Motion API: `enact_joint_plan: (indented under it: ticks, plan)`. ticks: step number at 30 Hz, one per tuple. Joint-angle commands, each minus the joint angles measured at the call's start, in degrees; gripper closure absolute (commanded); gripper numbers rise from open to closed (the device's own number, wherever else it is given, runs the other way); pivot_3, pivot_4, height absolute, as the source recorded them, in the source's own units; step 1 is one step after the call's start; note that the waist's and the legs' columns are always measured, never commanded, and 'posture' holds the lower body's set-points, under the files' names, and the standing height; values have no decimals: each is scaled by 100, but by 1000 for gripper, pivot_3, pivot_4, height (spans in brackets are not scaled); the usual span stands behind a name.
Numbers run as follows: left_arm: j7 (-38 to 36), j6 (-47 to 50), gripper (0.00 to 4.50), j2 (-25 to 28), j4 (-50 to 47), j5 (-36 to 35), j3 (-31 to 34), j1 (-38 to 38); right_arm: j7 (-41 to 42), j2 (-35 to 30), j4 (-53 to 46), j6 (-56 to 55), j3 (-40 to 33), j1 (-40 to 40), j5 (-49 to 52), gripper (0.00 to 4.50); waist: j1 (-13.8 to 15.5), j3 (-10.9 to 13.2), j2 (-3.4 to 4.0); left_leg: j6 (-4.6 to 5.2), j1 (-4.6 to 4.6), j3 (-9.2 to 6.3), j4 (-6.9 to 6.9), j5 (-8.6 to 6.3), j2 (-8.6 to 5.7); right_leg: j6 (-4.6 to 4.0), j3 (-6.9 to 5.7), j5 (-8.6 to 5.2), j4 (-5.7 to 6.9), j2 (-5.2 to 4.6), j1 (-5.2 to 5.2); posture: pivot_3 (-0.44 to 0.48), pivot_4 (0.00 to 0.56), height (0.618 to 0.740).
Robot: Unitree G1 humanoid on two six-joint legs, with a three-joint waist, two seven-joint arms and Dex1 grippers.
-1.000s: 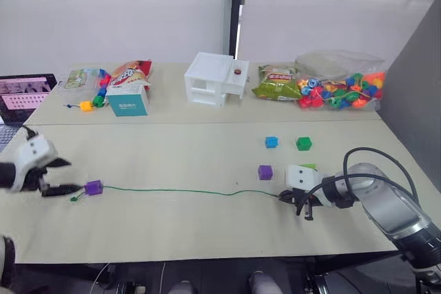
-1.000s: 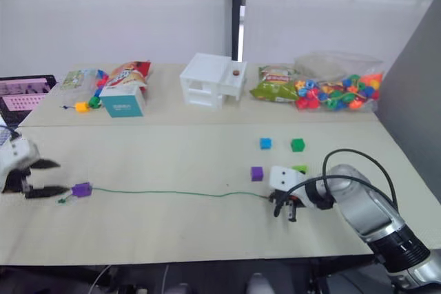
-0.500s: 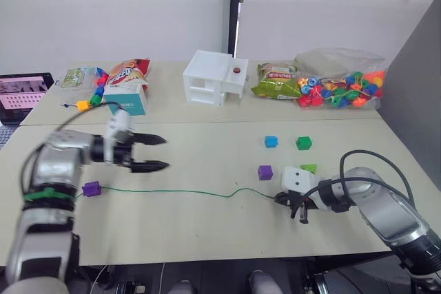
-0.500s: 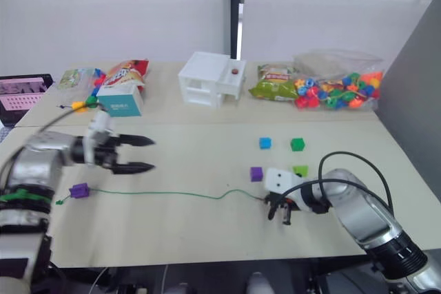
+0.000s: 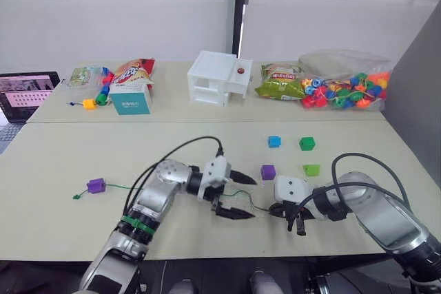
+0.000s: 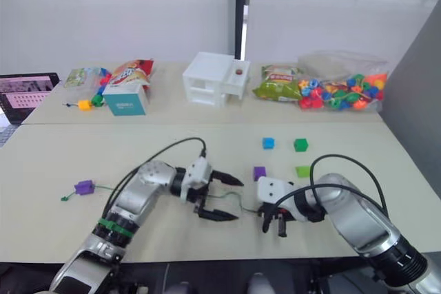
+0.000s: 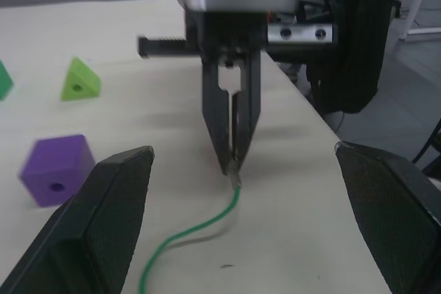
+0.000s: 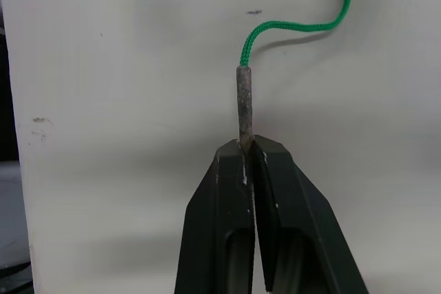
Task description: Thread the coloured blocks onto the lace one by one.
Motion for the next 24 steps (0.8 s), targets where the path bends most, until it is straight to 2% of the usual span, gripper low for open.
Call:
enact_joint_plan:
  ticks: [1, 5, 10, 18, 21, 24]
  plan:
    - [183, -326, 57, -100, 84, 159, -112, 49, -38, -93, -171, 14, -66, -5, 17, 4500, 56, 0, 0, 0, 0, 0, 1, 0, -1, 0, 0, 0, -1, 0, 1, 0, 150, 740]
    - [249, -459, 57, -269, 111, 187, -244, 239, -73, -109, -143, 11, -32, -34, -4, 4500, 91, 0, 0, 0, 0, 2, 3, 0, -1, 2, 0, 1, -8, -1, 5, 0, 150, 740]
    - [436, -633, 1507, -333, 357, 374, -272, 174, -88, -104, -70, -6, -4, -98, -24, 4500, 102, 0, 0, 0, 0, 1, 4, 0, -1, 2, 0, 1, -9, -1, 7, 0, 150, 740]
    - [429, -670, 1507, -395, 443, 394, -285, 141, -98, -98, -41, 29, 9, -156, -17, 4500, 101, 0, 0, 0, 1, 1, 3, 0, -1, 3, 0, 1, -10, -1, 7, 0, 150, 740]
    - [414, -564, 2297, -445, 436, 298, -234, 141, -106, -104, -55, 57, 12, -133, -6, 4500, 102, 0, 0, 0, 0, 1, 3, 0, -1, 3, 0, 1, -10, -1, 7, 0, 150, 740]
    - [422, -515, 3283, -518, 415, 256, -216, 113, -91, -103, -127, 96, 71, -85, 12, 4500, 101, 0, 0, 0, 0, 1, 3, 0, -1, 3, 0, 2, -10, -1, 7, 0, 150, 740]
